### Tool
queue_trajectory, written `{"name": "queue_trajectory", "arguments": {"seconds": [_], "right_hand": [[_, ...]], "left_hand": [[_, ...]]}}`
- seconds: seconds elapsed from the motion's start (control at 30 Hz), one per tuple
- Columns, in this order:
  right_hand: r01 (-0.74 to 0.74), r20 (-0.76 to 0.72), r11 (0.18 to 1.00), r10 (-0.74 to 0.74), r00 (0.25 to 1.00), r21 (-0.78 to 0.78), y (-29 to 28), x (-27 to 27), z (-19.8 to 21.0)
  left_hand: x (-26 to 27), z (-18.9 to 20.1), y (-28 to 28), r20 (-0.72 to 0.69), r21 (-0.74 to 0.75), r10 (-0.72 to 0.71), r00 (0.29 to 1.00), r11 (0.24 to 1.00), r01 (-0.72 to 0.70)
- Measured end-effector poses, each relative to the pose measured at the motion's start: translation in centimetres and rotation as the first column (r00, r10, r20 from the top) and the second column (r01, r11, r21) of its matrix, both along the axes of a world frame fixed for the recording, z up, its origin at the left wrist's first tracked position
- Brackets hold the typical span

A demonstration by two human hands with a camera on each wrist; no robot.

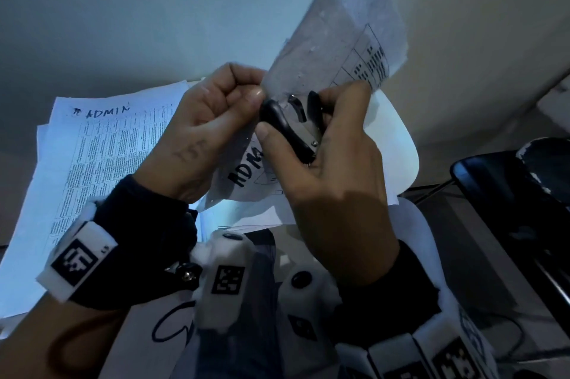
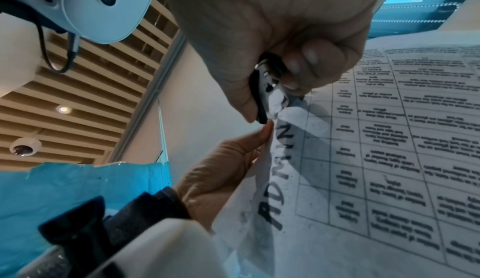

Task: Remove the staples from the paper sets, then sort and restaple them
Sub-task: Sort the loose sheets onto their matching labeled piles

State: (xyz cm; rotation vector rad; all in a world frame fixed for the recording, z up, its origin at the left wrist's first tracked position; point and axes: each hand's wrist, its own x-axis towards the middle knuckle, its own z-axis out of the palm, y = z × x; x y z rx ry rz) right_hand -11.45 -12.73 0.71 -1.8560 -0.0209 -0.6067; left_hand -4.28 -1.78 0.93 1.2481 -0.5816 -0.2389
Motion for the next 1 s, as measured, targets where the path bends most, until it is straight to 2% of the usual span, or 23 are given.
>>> {"name": "queue_trajectory", "arguments": {"seconds": [0.13,0.4,1.0], "right_hand": [[-0.011,-0.001,0.998,0.011,1.0,-0.058,-0.5,0.12,0.06],[-0.118,-0.043,0.978,0.127,0.991,0.174,-1.07,0.16,-0.01],[-0.062,-0.003,0.973,0.064,0.998,0.221,-0.08,-0.01,-0.07]], "left_hand": [[0.19,0.24,-0.06,-0.017,0.032,-0.015,1.0,0.999,0.015],[0.14,0.06,0.08,-0.027,0.046,-0.022,0.999,0.999,0.023],[-0.1,-0.39,0.18,-0.106,-0.041,-0.006,0.994,0.999,0.002]]}}
